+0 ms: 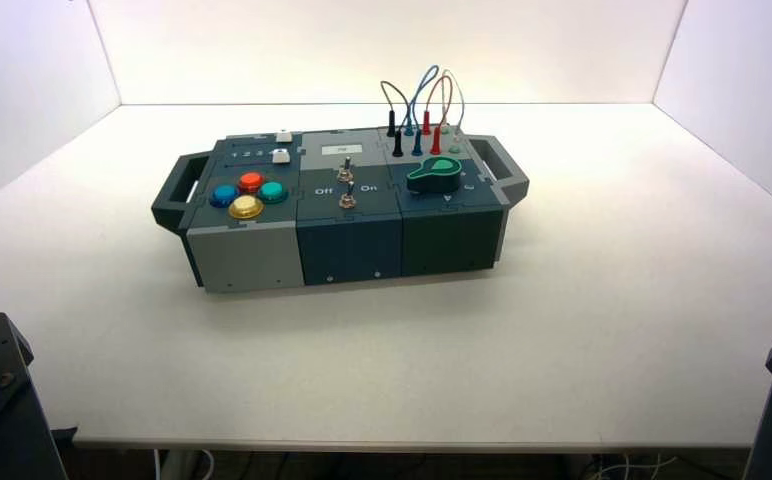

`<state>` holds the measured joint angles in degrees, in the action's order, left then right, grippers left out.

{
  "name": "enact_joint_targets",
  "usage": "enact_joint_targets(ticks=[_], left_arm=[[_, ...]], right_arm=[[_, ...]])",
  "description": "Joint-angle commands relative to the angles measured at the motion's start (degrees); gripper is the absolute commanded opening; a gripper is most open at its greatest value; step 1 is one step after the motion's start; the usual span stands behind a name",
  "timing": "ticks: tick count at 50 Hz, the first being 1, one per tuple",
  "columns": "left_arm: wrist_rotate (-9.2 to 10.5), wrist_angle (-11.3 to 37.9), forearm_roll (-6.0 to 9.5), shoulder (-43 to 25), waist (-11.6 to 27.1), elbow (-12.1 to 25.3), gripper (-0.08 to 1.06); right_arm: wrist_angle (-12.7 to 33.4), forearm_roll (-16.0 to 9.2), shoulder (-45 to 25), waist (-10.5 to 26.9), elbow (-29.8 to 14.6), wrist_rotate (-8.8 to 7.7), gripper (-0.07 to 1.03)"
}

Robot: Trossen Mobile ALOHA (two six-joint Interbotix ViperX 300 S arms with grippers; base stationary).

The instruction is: Move the box to the right.

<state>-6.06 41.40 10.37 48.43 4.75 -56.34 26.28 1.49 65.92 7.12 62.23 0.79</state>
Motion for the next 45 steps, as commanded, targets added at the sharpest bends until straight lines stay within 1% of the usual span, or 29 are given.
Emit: enact_joint_targets(ticks=[1,6,20,24,29,35,41,45], left_arm=[[0.0,1.23,0.09,0.53,-0.09,1.93,-0.03],[0.0,2.37,0.09,1.32,-0.09,2.02,-0.03],[0.09,2.64,0.18,3.43,-0.09,1.85,-0.03],[0.35,4.04,0.26,3.08,0.0,2.02,-0.03],[0.44,6.24,0.7,1.76,0.18,2.29,-0.03],[0.44,7.38,0.7,-0.09,0.09,1.93,-0.03],[-0.26,7.56,0.7,-4.48,0.26,1.58,-0.03],[-1.23,7.29,0.53,-8.09,0.79,1.85,-0.03]], right_arm=[[-0.26,-0.09,-0.26,0.0,-0.53,0.0,-0.02],[-0.35,-0.35,-0.26,0.0,-0.53,0.0,-0.02],[-0.7,-0.53,-0.44,-0.09,-0.53,0.09,-0.02],[-0.7,-1.05,-0.7,0.0,-0.44,0.09,-0.02],[-0.62,-1.23,-1.41,0.09,-0.53,0.09,-0.02],[-0.44,-1.23,-1.93,0.0,-0.62,0.09,-0.02],[-0.35,-1.23,-1.76,0.0,-0.53,0.09,-0.02],[-0.35,-1.23,-1.76,0.0,-0.62,0.09,-0.02]])
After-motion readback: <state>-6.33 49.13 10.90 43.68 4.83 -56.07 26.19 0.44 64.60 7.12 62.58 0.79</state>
